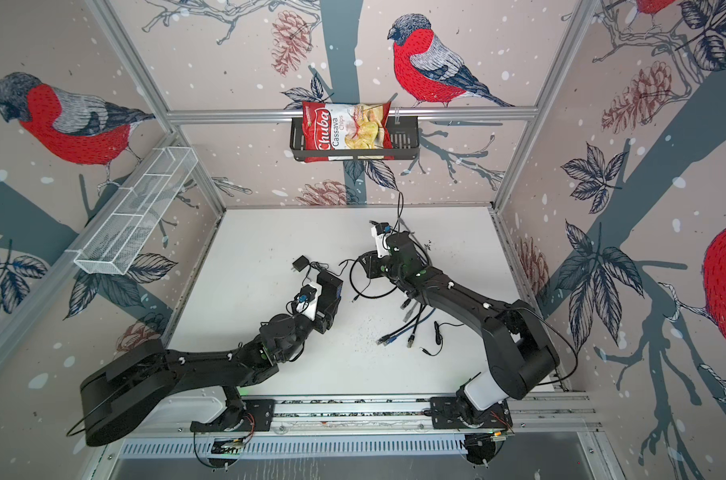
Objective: Insert the plug into the switch port
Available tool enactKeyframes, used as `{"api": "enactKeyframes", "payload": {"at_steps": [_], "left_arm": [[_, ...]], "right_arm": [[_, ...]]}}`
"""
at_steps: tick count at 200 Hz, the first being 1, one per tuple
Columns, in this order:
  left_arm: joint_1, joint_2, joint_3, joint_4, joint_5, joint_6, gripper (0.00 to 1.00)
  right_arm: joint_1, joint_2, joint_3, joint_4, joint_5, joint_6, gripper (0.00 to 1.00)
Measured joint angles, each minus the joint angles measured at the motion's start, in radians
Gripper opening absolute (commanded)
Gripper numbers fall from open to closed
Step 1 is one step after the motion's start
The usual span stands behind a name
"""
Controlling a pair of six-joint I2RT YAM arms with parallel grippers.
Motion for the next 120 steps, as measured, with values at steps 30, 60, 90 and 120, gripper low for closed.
{"api": "enactKeyframes", "payload": {"at_steps": [30,60,90,120], "left_arm": [[0.000,-0.029,-0.008,-0.023,-0.018,-0.003,0.49],[0.000,-0.051,-0.019,-0.046,-0.019,-0.011,0.49],[0.000,-0.064,-0.031,-0.050,-0.021,-0.018,0.49],[0.000,-0.074,-0.039,-0.051,-0.021,-0.017,0.48]], "right_arm": [[0.035,0.047,0.010,-0.090,0.045,0.029,0.26],[0.084,0.097,0.026,-0.151,0.084,0.083,0.27],[0.121,0.131,0.031,-0.195,0.134,0.142,0.30],[0.166,0.173,0.056,-0.245,0.174,0.187,0.29]]}}
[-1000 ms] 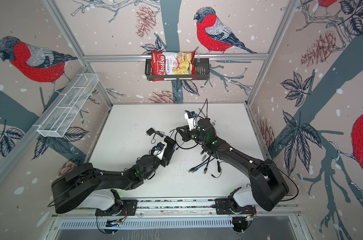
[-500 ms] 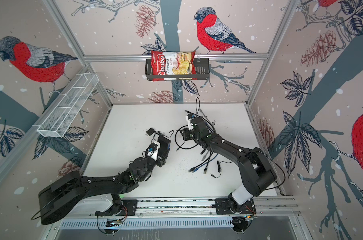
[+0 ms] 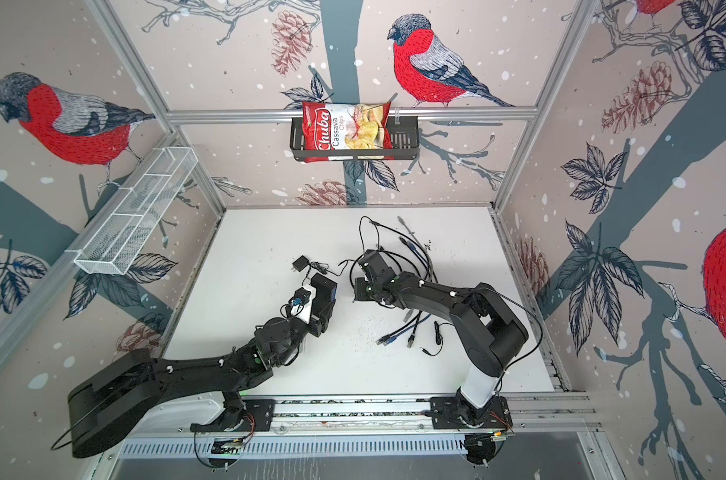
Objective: Insert the plug into the switch port
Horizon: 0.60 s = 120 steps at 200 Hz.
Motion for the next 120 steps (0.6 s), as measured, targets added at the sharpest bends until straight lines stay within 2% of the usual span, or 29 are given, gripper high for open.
{"api": "enactKeyframes", "payload": {"at_steps": [120], "left_arm": [[0.000,-0.096,-0.058,0.001,0.002,0.002,0.48]], "right_arm": [[0.018,0.180,0.127,-0.061,0.041,0.097,0.28]]}}
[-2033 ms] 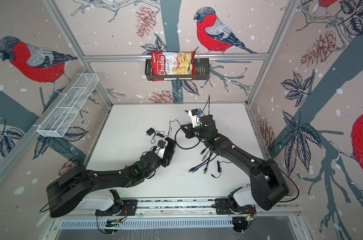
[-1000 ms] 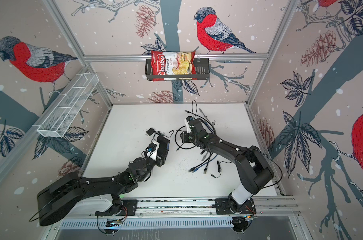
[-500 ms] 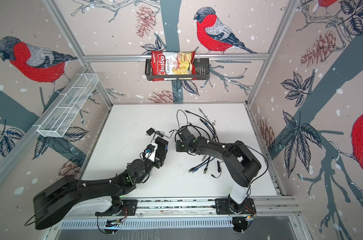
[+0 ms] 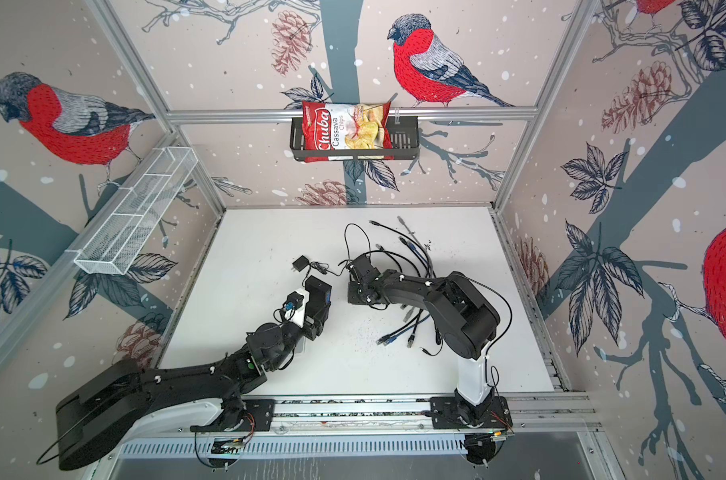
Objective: Insert the plug into the switch port
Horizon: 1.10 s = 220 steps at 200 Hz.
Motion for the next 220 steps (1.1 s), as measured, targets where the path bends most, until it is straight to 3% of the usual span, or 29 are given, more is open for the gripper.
{"api": "enactKeyframes", "payload": {"at_steps": [31,135,199,220], "left_arm": [[0.000,-0.017,-0.007,-0.001,0.000,0.003,0.48],[0.000,-0.017,-0.014,0.001,0.000,0.017,0.47],[0.000,-0.004,-0.004,0.002,0.001,0.018,0.46],[0.000,0.005,-0.004,0.003,0.001,0.018,0.46]], "right_arm": [[-0.004,0.037,0.042,-0.022,0.013,0.001,0.23],[-0.010,0.085,0.135,-0.161,0.170,-0.017,0.23],[-0.020,0.098,0.155,-0.197,0.189,-0.034,0.01],[-0.029,0.083,0.130,-0.167,0.171,-0.040,0.00]]}}
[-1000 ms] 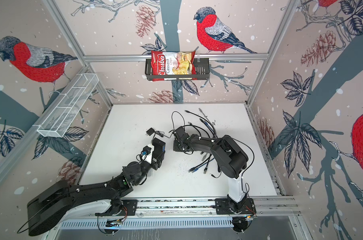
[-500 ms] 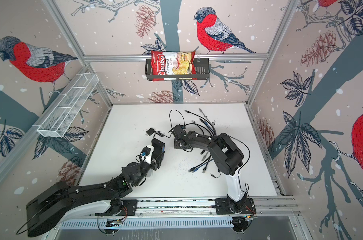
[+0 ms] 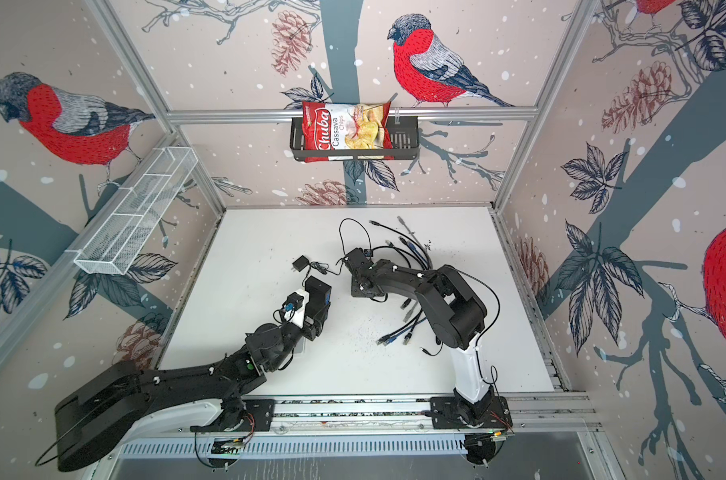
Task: Insert the plug into the switch port
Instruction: 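Lift the barrel plug with the right gripper over the box held by the left gripper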
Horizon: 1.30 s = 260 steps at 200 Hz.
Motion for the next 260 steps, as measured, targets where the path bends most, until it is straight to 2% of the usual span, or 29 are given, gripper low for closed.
{"api": "enactKeyframes", "payload": {"at_steps": [41,118,130,189,260], "left_arm": [[0.000,0.019,0.002,0.002,0.005,0.000,0.46],[0.000,0.037,0.027,0.005,0.042,-0.024,0.46],[0.000,0.042,0.028,0.005,0.055,-0.031,0.42],[0.000,0.104,0.034,0.027,0.104,-0.059,0.41],[0.000,0.219,0.047,0.144,0.107,-0.049,0.41]], "right_arm": [[-0.017,-0.148,-0.167,0.116,-0.073,-0.022,0.00],[-0.017,-0.475,-0.386,0.599,-0.202,-0.147,0.00],[-0.017,-0.513,-0.406,0.660,-0.221,-0.175,0.00],[-0.020,-0.609,-0.485,0.865,-0.356,-0.274,0.00],[0.008,-0.669,-0.563,0.981,-0.515,-0.352,0.00]]}}
